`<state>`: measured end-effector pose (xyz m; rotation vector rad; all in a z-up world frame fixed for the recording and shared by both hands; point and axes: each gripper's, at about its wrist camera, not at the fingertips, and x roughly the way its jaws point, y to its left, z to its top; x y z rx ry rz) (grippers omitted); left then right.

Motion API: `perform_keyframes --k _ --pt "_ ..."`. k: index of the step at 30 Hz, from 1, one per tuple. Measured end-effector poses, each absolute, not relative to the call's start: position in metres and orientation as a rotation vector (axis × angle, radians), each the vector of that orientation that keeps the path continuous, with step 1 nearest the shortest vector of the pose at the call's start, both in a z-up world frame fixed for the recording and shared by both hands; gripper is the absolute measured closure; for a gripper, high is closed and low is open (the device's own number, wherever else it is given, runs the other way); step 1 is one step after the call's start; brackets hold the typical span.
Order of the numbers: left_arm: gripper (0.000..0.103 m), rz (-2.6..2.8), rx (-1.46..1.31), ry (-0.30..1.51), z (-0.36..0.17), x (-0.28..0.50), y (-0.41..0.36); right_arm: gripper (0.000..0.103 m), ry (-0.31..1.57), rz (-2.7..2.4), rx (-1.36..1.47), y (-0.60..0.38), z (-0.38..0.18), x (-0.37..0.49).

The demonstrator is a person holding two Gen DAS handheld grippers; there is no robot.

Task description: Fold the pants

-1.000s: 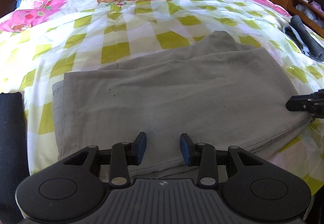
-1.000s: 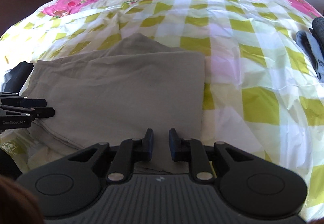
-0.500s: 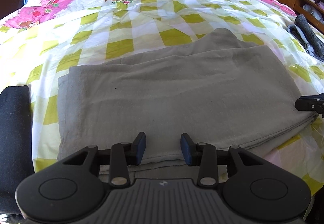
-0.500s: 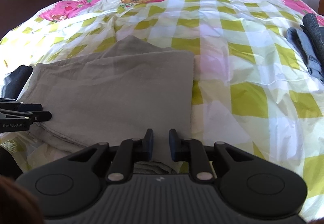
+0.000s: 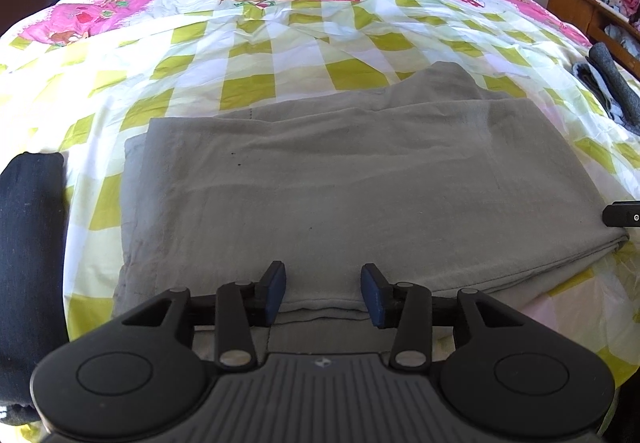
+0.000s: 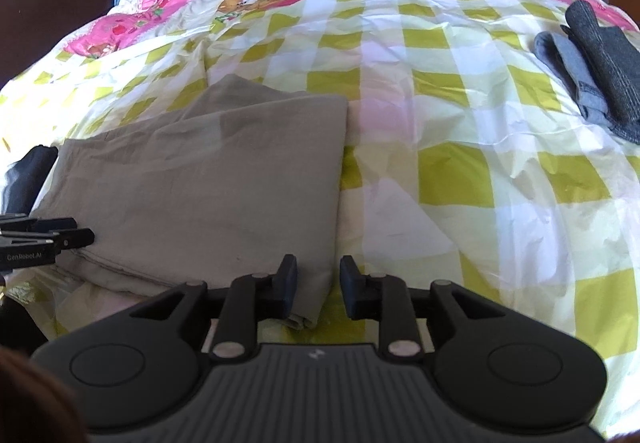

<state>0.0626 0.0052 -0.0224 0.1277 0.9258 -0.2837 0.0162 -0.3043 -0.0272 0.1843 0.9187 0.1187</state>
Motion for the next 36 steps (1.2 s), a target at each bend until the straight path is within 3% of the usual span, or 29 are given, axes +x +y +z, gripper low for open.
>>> perform_keyframes --k 7,12,30,32,36 --pt "0.049 -0.287 0.118 0.910 -0.020 0.058 0.007 0.077 0.910 0.138 0.324 -0.318 -0.026 0.033" --pt "0.048 -0.287 0.102 0.917 -0.022 0.059 0.009 0.067 0.948 0.175 0.413 -0.319 -0.039 0.051" --pt "0.048 -0.282 0.086 0.915 -0.024 0.057 0.008 0.067 0.979 0.232 0.544 -0.310 -0.060 0.078" --pt "0.048 -0.286 0.077 0.917 -0.024 0.058 0.009 0.076 0.975 0.261 0.546 -0.307 -0.053 0.075" --pt "0.048 -0.289 0.068 0.922 -0.025 0.058 0.010 0.077 0.975 0.308 0.500 -0.298 -0.048 0.072"
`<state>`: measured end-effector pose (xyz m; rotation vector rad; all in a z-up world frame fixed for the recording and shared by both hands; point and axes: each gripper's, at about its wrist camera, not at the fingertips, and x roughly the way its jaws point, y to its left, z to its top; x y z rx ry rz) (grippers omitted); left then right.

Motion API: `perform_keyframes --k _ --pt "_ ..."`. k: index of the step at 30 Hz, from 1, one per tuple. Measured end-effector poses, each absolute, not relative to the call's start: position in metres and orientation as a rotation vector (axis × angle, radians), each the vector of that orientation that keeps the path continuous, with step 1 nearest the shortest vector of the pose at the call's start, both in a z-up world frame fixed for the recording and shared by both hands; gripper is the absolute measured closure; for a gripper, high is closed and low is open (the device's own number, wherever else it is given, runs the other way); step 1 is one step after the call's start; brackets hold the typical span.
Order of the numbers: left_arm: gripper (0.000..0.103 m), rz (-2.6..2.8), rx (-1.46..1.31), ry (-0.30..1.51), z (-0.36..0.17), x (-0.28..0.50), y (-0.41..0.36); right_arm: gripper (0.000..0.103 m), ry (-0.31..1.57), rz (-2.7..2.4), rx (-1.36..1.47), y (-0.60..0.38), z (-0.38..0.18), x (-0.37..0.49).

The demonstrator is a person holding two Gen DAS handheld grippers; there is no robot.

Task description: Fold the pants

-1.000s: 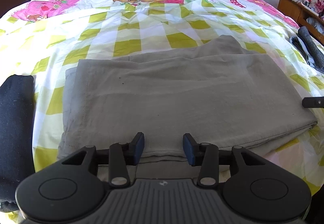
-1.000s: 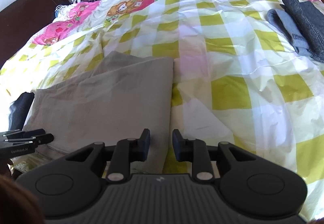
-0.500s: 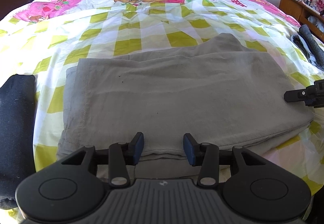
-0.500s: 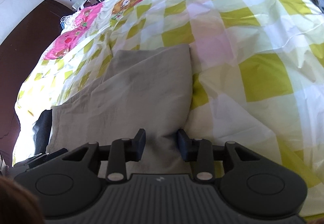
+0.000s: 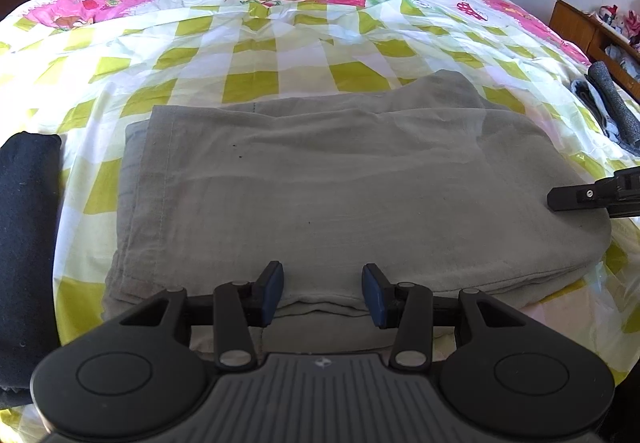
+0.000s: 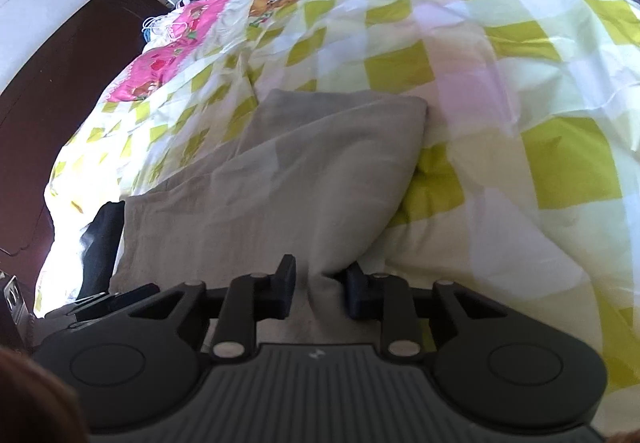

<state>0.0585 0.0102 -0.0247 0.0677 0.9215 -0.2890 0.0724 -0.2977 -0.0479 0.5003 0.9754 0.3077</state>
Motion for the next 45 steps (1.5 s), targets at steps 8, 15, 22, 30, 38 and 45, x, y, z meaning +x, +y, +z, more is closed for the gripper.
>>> perform_keyframes --k 8,15,22,30,38,45 --pt "0.048 -0.288 0.065 0.924 -0.026 0.060 0.010 0.074 0.993 0.287 0.539 -0.298 -0.061 0.089" --pt "0.048 -0.290 0.078 0.921 -0.025 0.059 0.008 0.096 0.968 0.260 0.569 -0.301 -0.055 0.086" --pt "0.048 -0.372 0.105 0.916 -0.022 0.054 -0.013 0.097 0.951 0.167 0.565 -0.331 -0.047 0.081" --pt "0.047 -0.446 0.155 0.891 -0.025 0.049 -0.052 0.097 0.908 0.087 0.551 -0.363 -0.034 0.068" --pt "0.048 -0.406 0.079 0.870 -0.016 0.047 -0.041 0.093 0.895 0.105 0.536 -0.367 -0.035 0.064" --pt "0.048 -0.369 0.099 0.867 -0.016 0.053 -0.045 0.088 0.902 0.119 0.529 -0.368 -0.043 0.067"
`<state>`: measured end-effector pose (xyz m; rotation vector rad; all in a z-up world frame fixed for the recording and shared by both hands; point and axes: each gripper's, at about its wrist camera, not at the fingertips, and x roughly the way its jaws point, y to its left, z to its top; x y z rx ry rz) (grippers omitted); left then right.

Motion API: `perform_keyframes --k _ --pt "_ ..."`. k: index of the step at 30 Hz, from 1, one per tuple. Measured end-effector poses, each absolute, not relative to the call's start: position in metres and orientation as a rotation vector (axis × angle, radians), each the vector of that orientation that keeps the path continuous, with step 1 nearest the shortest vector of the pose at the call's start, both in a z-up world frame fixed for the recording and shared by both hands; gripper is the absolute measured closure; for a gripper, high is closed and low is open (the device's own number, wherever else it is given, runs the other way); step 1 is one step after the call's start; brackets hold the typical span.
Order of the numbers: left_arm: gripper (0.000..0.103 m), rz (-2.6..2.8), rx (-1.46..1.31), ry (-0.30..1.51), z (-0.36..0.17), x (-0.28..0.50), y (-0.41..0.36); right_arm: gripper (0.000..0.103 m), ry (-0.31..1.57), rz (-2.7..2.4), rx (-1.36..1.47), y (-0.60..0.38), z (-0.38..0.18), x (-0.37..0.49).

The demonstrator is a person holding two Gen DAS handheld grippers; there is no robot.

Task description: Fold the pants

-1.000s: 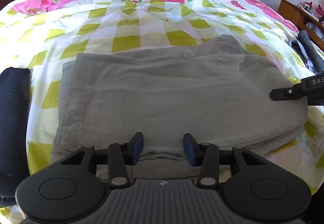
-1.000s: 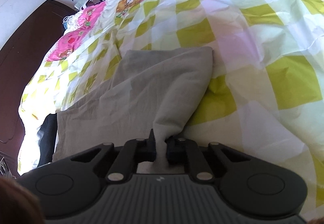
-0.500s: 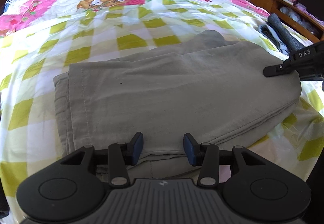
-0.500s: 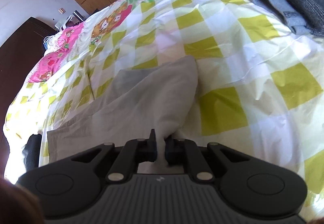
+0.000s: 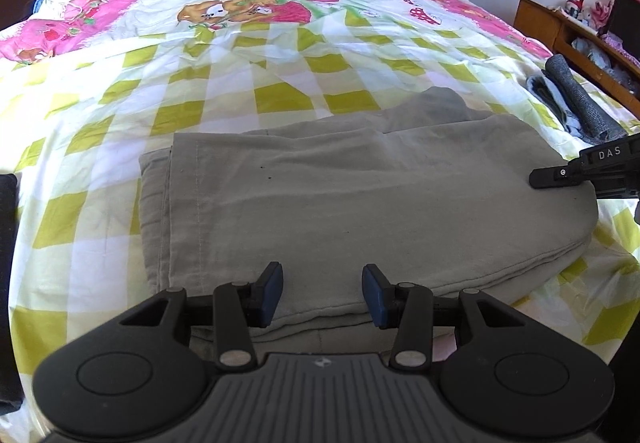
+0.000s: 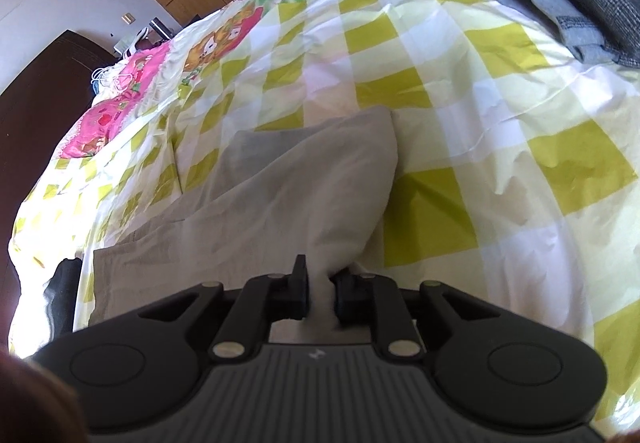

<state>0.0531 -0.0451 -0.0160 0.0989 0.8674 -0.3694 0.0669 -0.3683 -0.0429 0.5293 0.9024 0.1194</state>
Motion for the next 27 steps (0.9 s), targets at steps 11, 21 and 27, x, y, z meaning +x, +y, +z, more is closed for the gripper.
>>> perform_keyframes --k 11,21,27 --pt "0.047 -0.348 0.171 0.889 -0.029 0.063 -0.062 0.087 0.905 0.101 0.439 -0.356 -0.044 0.064" --pt "0.045 -0.352 0.179 0.884 -0.031 0.060 -0.061 0.092 0.898 0.083 0.421 -0.352 -0.042 0.063" --pt "0.045 -0.357 0.168 0.883 -0.031 0.060 -0.060 0.091 0.899 0.083 0.435 -0.352 -0.040 0.063"
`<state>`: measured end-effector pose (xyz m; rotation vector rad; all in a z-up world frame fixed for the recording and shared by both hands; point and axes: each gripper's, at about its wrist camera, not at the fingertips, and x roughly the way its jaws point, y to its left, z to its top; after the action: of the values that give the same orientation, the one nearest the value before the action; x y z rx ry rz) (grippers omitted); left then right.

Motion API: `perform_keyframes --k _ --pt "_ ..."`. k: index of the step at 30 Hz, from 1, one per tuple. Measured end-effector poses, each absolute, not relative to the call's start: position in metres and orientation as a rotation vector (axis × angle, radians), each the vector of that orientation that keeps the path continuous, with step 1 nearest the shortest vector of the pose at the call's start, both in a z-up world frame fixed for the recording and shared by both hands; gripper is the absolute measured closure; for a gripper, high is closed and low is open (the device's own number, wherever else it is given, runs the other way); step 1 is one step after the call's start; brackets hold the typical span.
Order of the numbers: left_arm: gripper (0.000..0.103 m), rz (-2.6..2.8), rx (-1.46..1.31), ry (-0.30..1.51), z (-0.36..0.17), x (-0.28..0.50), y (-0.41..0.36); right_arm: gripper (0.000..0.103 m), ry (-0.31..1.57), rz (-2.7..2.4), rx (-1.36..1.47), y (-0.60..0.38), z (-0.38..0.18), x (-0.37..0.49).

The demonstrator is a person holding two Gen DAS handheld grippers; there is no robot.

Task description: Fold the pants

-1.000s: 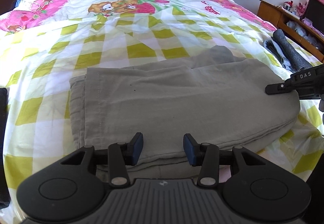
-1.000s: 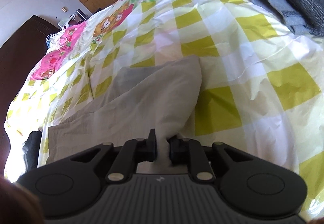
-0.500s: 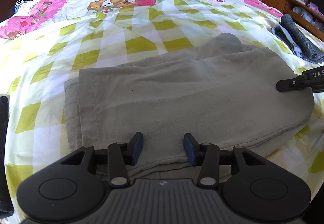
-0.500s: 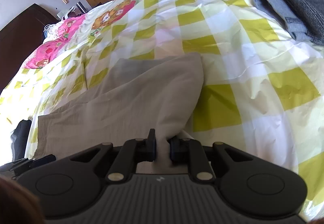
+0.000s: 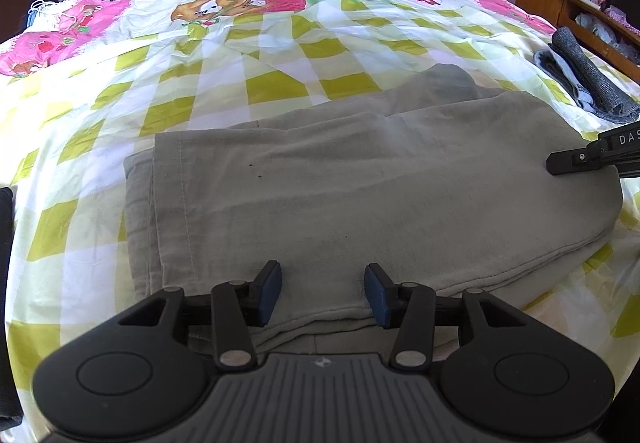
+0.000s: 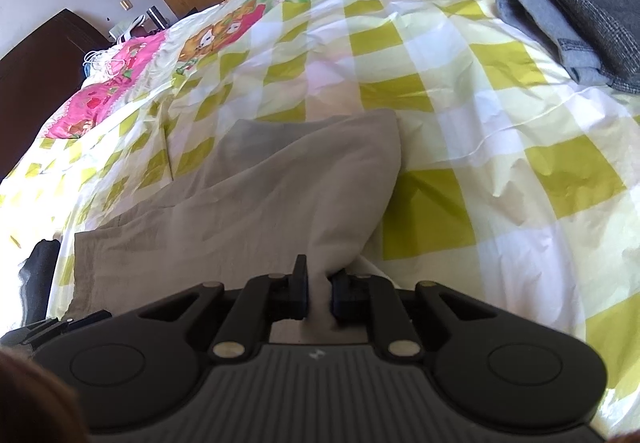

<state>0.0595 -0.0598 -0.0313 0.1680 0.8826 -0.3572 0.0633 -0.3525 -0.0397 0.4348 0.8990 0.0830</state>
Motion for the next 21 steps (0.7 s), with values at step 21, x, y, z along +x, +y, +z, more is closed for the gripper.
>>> perform_keyframes --k 21 --pt "0.041 -0.382 0.130 0.862 -0.033 0.057 -0.055 0.095 0.893 0.006 0.332 -0.334 -0.021 0.062"
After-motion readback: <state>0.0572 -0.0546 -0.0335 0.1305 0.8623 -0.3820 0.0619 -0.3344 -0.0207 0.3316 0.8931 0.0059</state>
